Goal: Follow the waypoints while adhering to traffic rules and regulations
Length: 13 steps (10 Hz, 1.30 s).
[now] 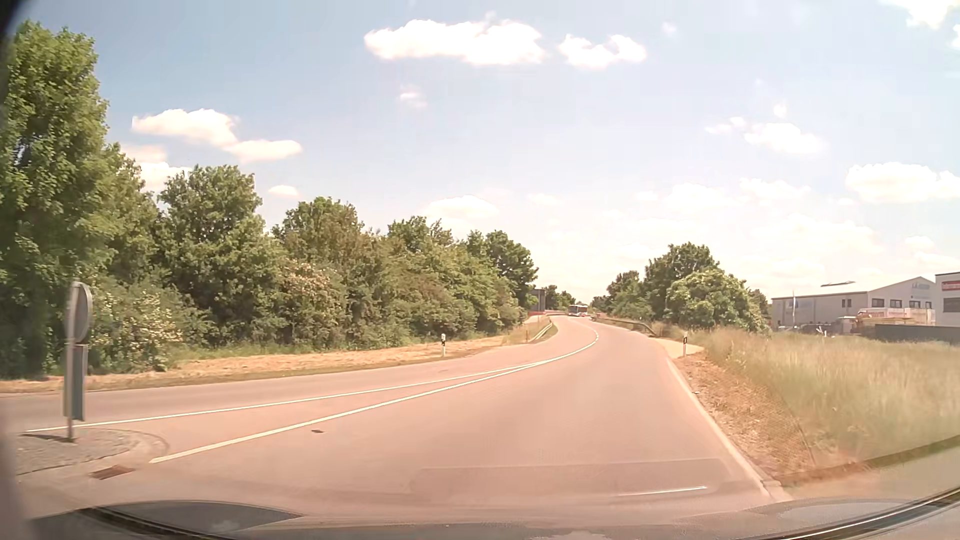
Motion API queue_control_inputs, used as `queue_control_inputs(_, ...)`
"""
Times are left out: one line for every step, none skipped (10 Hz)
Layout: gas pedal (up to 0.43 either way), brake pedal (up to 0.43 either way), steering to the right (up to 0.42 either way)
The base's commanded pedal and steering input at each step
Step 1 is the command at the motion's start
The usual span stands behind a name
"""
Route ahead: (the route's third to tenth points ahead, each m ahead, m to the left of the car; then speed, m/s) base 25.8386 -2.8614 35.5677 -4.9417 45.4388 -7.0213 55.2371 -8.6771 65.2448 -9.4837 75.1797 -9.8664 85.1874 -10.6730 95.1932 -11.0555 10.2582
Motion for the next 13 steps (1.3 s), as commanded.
queue_control_inputs(0.287,0.012,0.101)
queue_control_inputs(0.287,0.012,0.097)
queue_control_inputs(0.299,0.012,0.090)
queue_control_inputs(0.299,0.006,0.083)
queue_control_inputs(0.311,0.012,0.075)
queue_control_inputs(0.319,0.012,0.065)
queue_control_inputs(0.331,0.012,0.059)
queue_control_inputs(0.331,0.012,0.052)
queue_control_inputs(0.331,0.012,0.044)
queue_control_inputs(0.331,0.012,0.036)
queue_control_inputs(0.331,0.012,0.030)
queue_control_inputs(0.339,0.012,0.022)
queue_control_inputs(0.339,0.012,0.016)
